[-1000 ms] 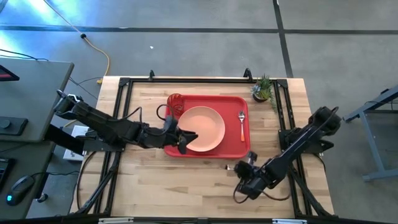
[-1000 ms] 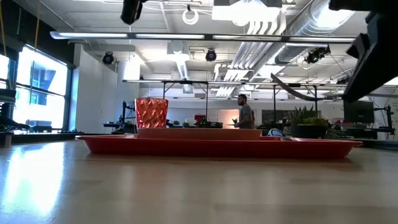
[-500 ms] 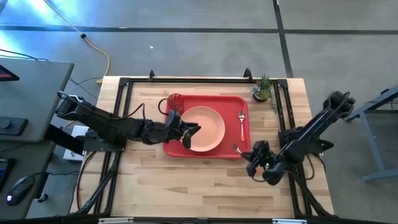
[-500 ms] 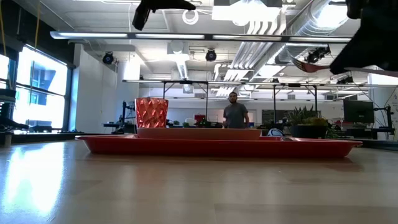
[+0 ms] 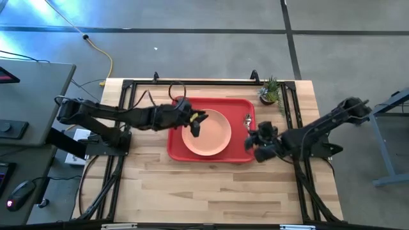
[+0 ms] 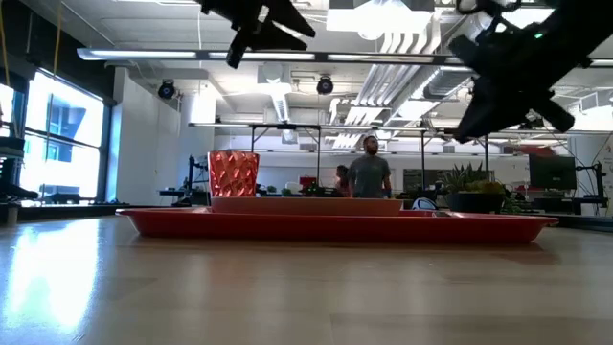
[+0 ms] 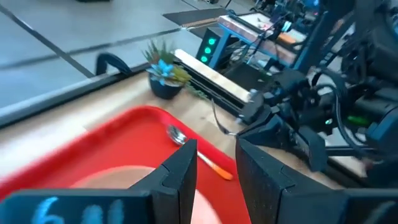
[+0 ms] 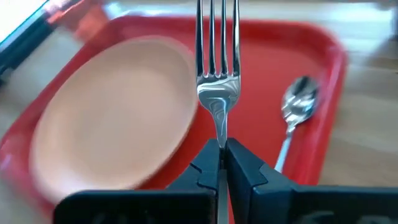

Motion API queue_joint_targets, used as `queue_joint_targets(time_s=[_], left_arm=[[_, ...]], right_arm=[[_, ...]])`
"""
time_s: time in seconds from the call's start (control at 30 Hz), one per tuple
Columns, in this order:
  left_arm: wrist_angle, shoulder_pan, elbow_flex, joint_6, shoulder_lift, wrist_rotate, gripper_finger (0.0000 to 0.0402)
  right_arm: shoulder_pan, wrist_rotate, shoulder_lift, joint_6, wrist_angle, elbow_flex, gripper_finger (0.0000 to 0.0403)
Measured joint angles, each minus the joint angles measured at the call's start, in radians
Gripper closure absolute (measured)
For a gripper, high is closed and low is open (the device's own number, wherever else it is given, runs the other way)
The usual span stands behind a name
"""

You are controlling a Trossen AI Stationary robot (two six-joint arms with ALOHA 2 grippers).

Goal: Pick and place plate/cup/fork/spoon on tray
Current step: Put the orange fork on the red tray to the right of the orange plate

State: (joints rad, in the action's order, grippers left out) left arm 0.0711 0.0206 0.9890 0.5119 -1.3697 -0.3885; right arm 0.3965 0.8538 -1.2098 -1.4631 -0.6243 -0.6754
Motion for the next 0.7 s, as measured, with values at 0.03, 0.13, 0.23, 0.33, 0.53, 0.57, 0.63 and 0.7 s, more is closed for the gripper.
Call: queue_joint_targets(time_s=[0.03,0.13,0.23,0.33,0.53,0.57,0.63,0.7], left_arm=[[0.0,-0.022,0.0,-0.03,0.0,0.015,0.0303],[0.001,-0.082,0.0,-0.122,0.0,0.039,0.0303],[0.001,-0.136,0.0,-0.208,0.001,0.038,0.0303],[0.004,-0.192,0.0,-0.289,0.012,0.04,0.0303],[0.003,-0.298,0.0,-0.393,0.034,0.041,0.0303],[-0.004,-0.314,0.0,-0.4,0.039,0.051,0.0303],[-0.005,-0.347,0.0,-0.429,0.046,0.101,0.0303],[-0.018,-0.382,0.0,-0.475,0.061,0.168,0.0303]], right_arm=[[-0.034,-0.005,0.0,-0.005,0.0,0.0,0.0403],[-0.136,-0.035,-0.001,-0.002,0.002,0.0,0.0403],[-0.244,-0.09,-0.019,0.036,0.005,0.0,0.0403],[-0.348,-0.186,-0.063,0.101,0.034,0.0,0.0403],[-0.462,-0.335,-0.196,0.166,0.152,0.0,0.0403],[-0.473,-0.354,-0.221,0.158,0.166,0.0,0.0403],[-0.485,-0.378,-0.265,0.135,0.202,0.0,0.0403],[-0.489,-0.416,-0.307,0.11,0.238,0.0,0.0403]])
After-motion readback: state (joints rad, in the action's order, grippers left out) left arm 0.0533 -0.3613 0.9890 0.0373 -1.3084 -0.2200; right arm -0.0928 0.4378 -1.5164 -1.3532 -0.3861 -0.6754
